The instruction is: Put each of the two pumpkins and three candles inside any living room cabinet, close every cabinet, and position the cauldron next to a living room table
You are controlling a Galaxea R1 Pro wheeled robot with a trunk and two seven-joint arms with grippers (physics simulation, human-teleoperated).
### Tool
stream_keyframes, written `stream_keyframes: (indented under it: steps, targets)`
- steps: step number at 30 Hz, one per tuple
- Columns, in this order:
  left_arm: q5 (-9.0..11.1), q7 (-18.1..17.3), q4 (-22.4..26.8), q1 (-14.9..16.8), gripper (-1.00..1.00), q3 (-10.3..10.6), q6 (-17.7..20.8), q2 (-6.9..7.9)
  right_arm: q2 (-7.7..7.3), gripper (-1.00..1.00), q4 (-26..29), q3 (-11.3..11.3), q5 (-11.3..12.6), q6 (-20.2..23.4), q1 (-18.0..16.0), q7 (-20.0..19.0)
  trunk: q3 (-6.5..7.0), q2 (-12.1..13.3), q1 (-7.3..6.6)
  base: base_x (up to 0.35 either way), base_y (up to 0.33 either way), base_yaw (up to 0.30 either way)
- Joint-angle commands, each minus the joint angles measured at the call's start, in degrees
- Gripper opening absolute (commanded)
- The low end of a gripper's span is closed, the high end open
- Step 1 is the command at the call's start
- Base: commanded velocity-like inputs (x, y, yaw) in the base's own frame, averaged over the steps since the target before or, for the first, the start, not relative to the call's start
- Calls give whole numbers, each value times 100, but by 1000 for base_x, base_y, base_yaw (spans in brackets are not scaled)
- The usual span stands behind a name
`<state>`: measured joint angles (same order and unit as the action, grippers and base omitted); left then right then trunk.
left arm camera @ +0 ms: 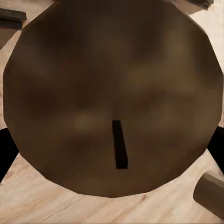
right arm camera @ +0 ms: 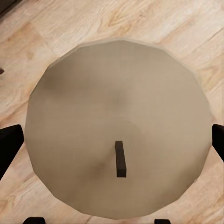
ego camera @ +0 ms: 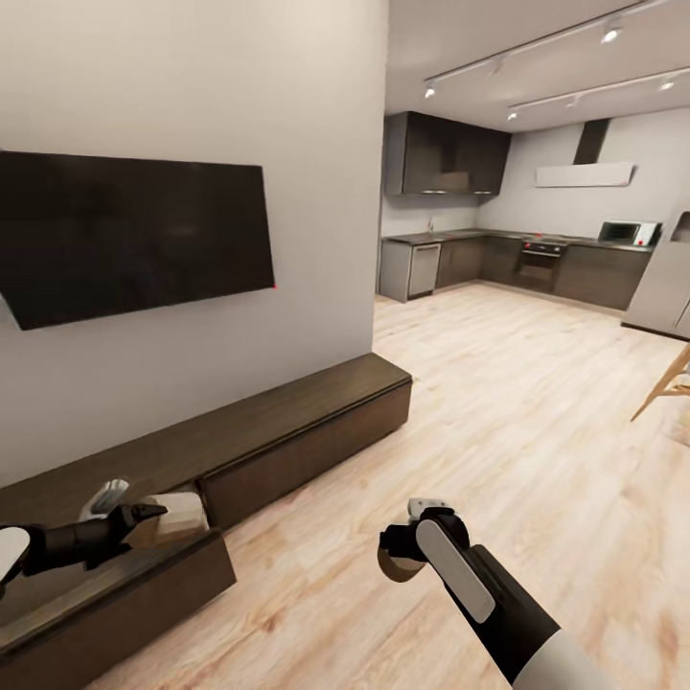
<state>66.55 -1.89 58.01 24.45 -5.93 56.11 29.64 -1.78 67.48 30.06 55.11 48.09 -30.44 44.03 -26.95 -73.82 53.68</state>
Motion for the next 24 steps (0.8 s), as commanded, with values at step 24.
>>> stream_keyframes:
  steps: [24]
  targets:
    - [24,1663,0,6,-100,-124,-3,-60,2,-100,11,35,87,-19,-6,79,417,960,-528,0,0,275]
